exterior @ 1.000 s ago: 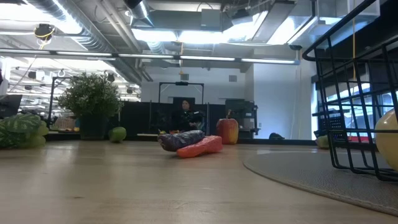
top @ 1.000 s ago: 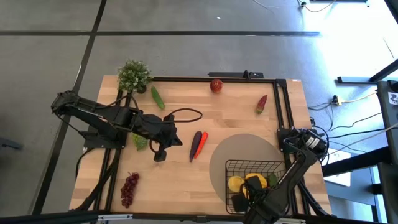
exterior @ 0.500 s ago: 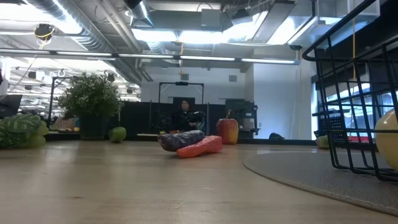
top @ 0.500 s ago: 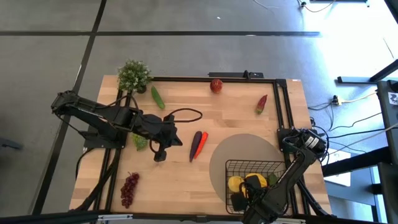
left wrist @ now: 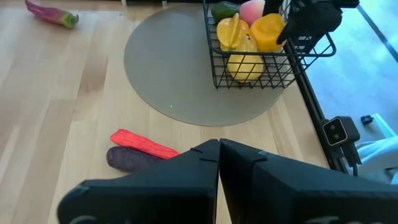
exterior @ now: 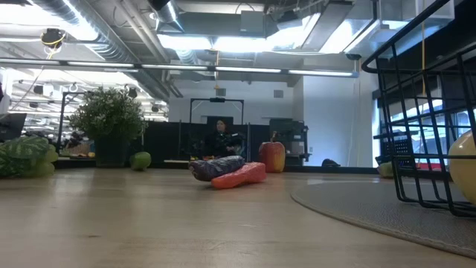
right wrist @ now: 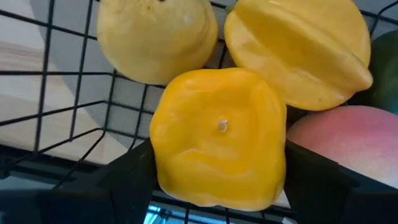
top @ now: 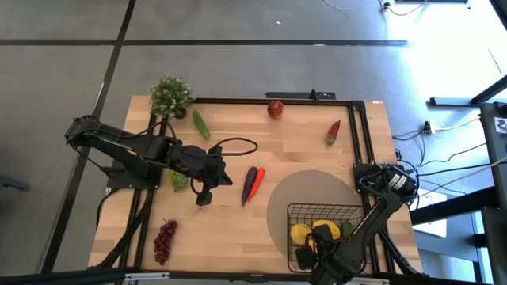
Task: Build produce basket
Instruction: Put the yellow bell pepper into the wire basket
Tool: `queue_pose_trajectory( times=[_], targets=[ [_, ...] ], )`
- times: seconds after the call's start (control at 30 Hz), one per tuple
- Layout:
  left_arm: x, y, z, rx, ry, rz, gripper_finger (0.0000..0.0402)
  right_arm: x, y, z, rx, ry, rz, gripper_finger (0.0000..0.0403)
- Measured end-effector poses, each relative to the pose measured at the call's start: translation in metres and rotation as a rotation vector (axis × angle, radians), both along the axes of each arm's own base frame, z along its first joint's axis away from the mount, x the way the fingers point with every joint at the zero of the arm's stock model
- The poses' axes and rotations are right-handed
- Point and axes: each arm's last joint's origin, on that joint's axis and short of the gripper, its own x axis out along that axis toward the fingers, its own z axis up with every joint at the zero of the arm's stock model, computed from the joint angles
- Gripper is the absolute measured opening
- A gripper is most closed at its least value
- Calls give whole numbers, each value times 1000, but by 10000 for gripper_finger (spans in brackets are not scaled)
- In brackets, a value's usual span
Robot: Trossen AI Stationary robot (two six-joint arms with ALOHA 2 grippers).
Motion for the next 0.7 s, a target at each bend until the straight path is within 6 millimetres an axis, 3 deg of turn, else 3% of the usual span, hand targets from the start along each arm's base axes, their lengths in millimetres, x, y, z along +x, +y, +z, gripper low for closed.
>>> queue_pose_trajectory(
  times=[0.5,0.7],
  targets=[
    [0,0,0,0,0,0,0,0,-1,0,-10,6,-1,299],
    [0,0,0,0,0,0,0,-2,-3,0,-32,24,1,353]
  ],
)
